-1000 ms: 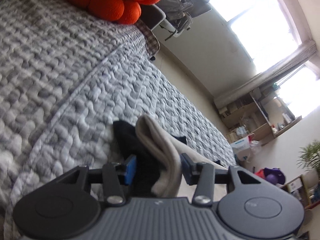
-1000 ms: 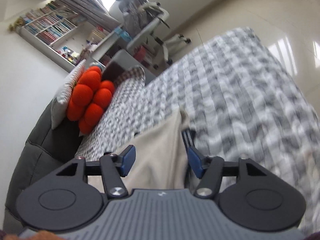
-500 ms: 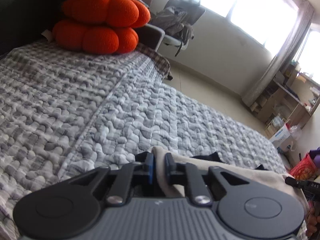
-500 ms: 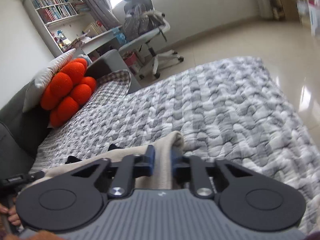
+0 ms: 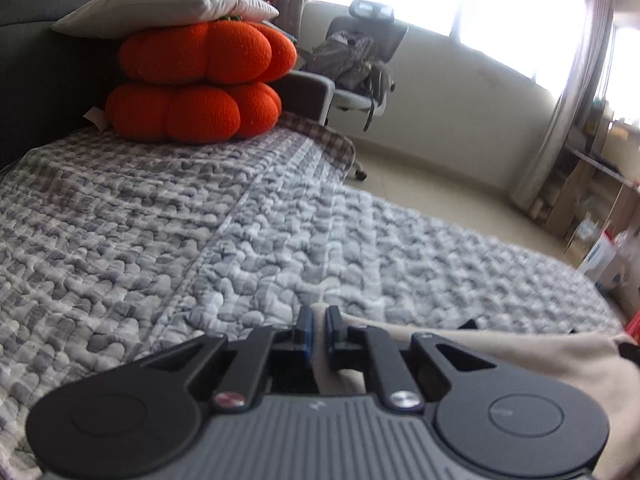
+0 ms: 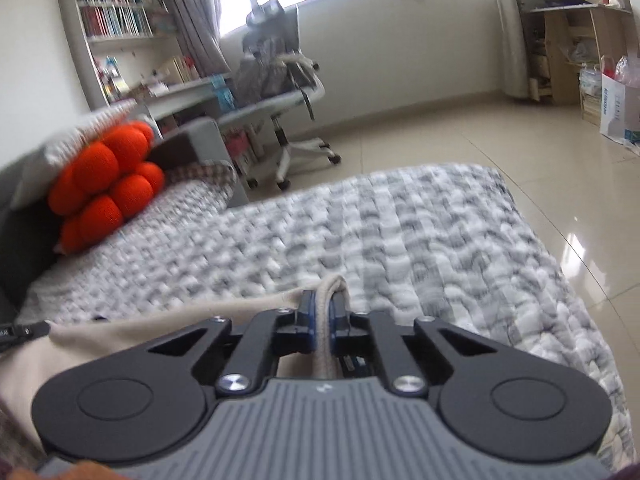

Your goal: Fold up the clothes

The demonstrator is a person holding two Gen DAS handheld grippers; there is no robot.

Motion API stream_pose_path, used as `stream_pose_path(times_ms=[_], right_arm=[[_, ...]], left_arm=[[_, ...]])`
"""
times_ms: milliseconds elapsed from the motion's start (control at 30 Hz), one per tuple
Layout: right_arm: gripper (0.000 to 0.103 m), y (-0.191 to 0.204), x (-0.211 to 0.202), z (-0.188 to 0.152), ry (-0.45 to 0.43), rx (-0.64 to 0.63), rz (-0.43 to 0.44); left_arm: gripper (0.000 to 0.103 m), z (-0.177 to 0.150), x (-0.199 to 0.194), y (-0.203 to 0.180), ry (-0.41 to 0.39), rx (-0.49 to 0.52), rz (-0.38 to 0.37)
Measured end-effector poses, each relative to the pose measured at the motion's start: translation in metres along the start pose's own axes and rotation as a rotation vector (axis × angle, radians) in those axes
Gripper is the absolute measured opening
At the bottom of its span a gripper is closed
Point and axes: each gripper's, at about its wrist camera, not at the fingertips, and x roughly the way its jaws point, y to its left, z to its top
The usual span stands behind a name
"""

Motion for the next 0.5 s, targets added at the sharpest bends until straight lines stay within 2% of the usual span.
stream_pose_path(times_ms=[100, 200, 300, 367, 433, 500], right_arm=[[0.011, 0.003, -0.002, 0.0, -0.003, -0.012, -0.006], [0.015, 0.01, -0.016, 0.004, -0.029, -0.052, 0.005], [0.015, 0.016, -0.031, 0.008, -0.054, -0.094, 0.022], [0.015, 0.016, -0.039, 0.01, -0.053, -0.098, 0.044], [0.015, 0.015, -0.045, 0.01, -0.037, -0.083, 0.07], [0.016, 0.014, -0.05, 0.011, -0.024, -0.068, 0.094]], left_arm=[[0.009, 0.0, -0.004, 0.005, 0.005, -0.026, -0.009], [0.013, 0.003, -0.022, 0.009, -0.018, -0.065, -0.033], [0.015, 0.005, -0.047, 0.009, -0.034, -0.057, -0.043], [0.022, 0.005, -0.06, 0.013, -0.014, -0.081, -0.059], [0.036, 0.005, -0.072, 0.02, 0.015, -0.115, -0.073], [0.037, 0.004, -0.078, 0.026, 0.05, -0.163, -0.099]])
